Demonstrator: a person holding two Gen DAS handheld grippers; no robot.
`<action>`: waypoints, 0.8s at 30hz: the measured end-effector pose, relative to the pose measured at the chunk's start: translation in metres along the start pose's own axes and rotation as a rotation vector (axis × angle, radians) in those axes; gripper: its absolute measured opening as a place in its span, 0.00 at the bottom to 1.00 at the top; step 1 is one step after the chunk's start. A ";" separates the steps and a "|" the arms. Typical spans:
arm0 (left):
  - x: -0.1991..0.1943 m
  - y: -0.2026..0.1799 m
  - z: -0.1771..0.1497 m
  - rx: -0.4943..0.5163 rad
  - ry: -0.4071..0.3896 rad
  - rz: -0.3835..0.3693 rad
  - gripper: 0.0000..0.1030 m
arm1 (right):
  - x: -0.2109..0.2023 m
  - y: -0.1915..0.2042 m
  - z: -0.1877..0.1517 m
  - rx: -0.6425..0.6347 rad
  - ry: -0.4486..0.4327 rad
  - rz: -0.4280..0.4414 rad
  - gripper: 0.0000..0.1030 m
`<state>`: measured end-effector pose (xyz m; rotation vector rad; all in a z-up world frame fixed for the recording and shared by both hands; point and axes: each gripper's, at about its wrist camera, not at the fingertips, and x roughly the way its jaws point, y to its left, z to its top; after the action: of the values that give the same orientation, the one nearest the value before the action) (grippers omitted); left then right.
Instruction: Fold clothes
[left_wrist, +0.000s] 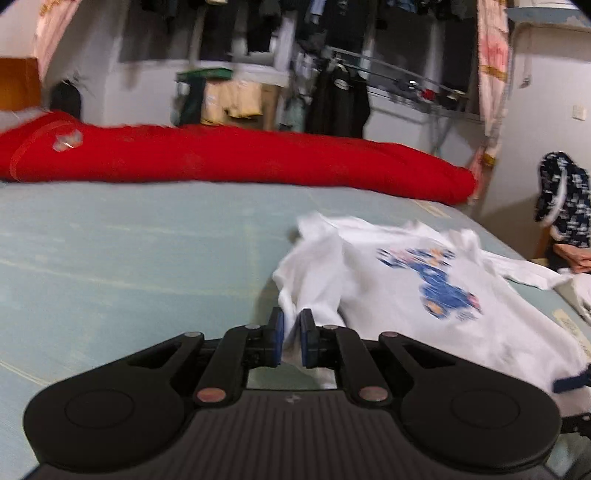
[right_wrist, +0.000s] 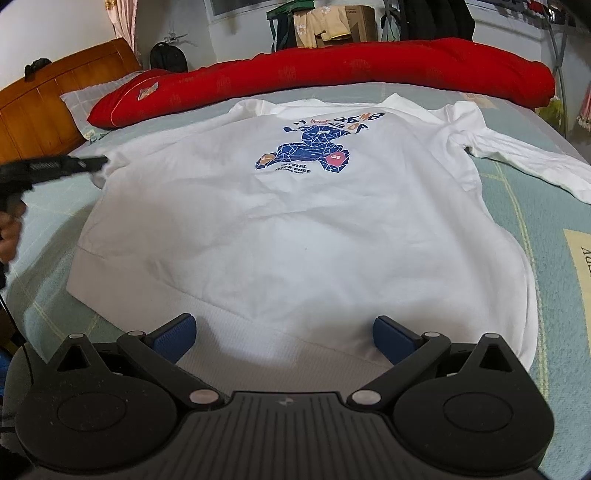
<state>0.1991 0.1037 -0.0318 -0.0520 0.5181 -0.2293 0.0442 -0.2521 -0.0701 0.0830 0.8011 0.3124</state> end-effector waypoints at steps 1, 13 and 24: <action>-0.002 0.007 0.005 0.006 -0.003 0.024 0.07 | 0.000 0.000 0.000 -0.001 -0.001 -0.001 1.00; 0.047 0.049 0.023 -0.065 0.112 0.195 0.23 | -0.001 0.003 -0.001 -0.008 0.000 -0.011 1.00; 0.002 0.076 -0.020 -0.384 0.091 0.056 0.51 | 0.000 0.002 -0.001 -0.012 0.006 -0.008 1.00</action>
<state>0.2061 0.1776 -0.0581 -0.4016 0.6486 -0.0745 0.0432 -0.2503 -0.0700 0.0682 0.8053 0.3102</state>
